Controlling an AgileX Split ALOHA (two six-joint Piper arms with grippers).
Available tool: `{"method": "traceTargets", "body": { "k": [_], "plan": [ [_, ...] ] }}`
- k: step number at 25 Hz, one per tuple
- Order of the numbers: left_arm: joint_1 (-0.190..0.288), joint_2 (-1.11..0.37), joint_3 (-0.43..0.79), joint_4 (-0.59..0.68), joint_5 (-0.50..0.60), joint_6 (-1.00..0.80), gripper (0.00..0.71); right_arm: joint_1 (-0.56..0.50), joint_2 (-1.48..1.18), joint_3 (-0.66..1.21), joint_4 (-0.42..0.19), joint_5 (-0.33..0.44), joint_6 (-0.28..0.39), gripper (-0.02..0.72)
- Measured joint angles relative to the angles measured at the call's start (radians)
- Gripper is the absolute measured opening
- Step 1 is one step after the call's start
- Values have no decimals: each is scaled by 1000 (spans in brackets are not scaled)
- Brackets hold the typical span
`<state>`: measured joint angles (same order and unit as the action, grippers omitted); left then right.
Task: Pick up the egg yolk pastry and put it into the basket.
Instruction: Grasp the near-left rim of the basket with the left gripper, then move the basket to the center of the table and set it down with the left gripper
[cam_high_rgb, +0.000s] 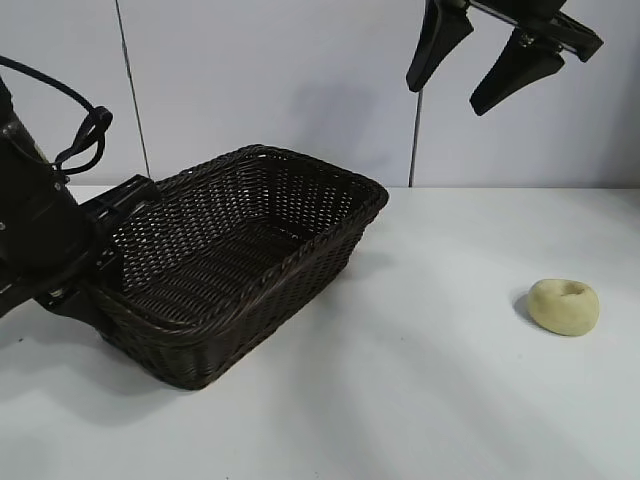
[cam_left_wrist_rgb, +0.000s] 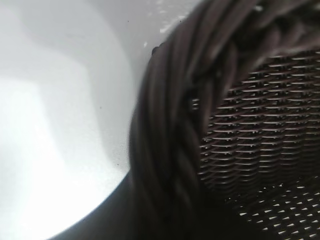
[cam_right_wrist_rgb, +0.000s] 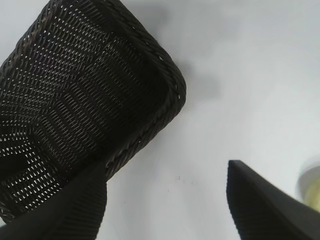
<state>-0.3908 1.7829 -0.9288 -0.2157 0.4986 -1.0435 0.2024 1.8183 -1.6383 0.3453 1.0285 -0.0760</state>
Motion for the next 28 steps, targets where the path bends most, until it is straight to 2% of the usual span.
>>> {"method": "traceTargets", "body": {
  "k": [3,9,19,22,28],
  "plan": [
    [0,0,-33,-1,45,24,102,0,0,0,0,0,0,495],
    [10,2,-158,-35,179,219,101,0,0,0,0,0,0,495],
    [180,3,-273,-230,349,672,101,0,0,0,0,1,0,495],
    [203,3,-294,-233,393,772,101,0,0,0,0,1,0,495],
    [210,42,-374,-224,473,915,101,0,0,0,0,2,0,495]
  ]
}}
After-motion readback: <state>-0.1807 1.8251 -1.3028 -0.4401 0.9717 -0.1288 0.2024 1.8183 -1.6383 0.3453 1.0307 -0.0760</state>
